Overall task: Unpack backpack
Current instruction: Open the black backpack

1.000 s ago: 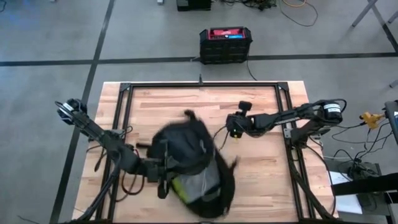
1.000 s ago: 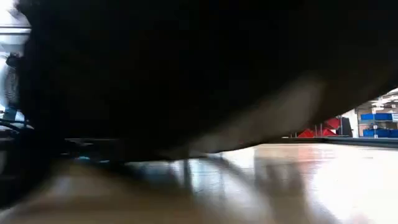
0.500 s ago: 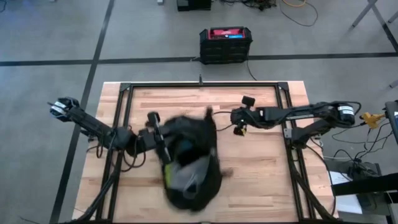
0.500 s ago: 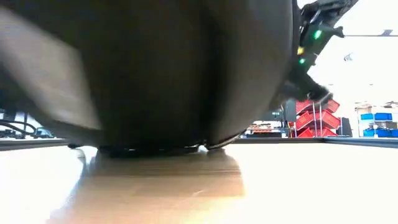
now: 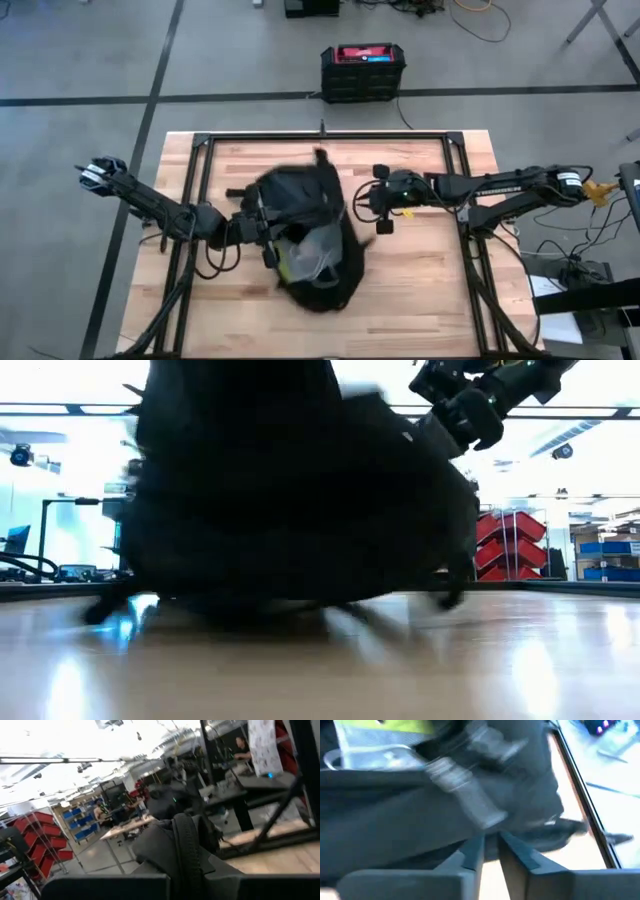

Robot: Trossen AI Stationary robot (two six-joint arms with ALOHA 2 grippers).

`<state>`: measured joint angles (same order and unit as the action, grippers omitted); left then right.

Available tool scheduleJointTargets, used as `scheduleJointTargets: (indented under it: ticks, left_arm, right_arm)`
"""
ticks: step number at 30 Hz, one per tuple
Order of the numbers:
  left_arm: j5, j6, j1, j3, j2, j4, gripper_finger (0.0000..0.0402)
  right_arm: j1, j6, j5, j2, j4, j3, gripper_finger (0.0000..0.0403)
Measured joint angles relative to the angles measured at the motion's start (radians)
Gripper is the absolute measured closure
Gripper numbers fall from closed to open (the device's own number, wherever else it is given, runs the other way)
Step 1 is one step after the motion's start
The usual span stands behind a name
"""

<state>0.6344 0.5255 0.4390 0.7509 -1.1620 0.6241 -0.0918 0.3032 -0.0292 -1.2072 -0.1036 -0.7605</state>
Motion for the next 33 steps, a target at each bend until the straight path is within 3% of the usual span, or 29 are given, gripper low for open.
scheduleJointTargets:
  ticks: [6,14,17,20,23,26,29,33]
  left_arm:
    - [-0.008,-0.012,-0.027,0.000,0.013,-0.012,0.0401]
    - [0.008,-0.011,-0.031,0.000,0.016,-0.027,0.0401]
    - [0.008,-0.011,-0.031,0.000,0.016,-0.039,0.0401]
    - [0.011,-0.016,-0.031,0.000,0.016,-0.046,0.0401]
    - [0.011,-0.038,-0.031,0.000,0.016,-0.058,0.0401]
    - [0.011,-0.049,-0.030,0.000,0.016,-0.068,0.0401]
    - [0.009,-0.058,-0.030,0.000,0.016,-0.070,0.0401]
    - [-0.071,-0.074,-0.028,0.000,0.016,-0.076,0.0401]
  right_arm:
    - [0.004,-0.031,0.215,-0.084,0.093,0.000,0.0249]
    - [0.048,-0.238,0.322,-0.180,0.198,0.000,0.0188]
    - [0.071,-0.232,0.271,-0.204,0.203,-0.001,0.0184]
    - [0.074,-0.224,0.127,-0.224,0.210,-0.001,0.0194]
    - [0.071,-0.217,0.104,-0.235,0.227,-0.001,0.0223]
    - [0.072,-0.209,0.105,-0.235,0.234,-0.001,0.0279]
    - [0.068,-0.188,0.103,-0.230,0.229,-0.001,0.0368]
    - [0.033,-0.160,0.006,-0.228,0.213,-0.001,0.0391]
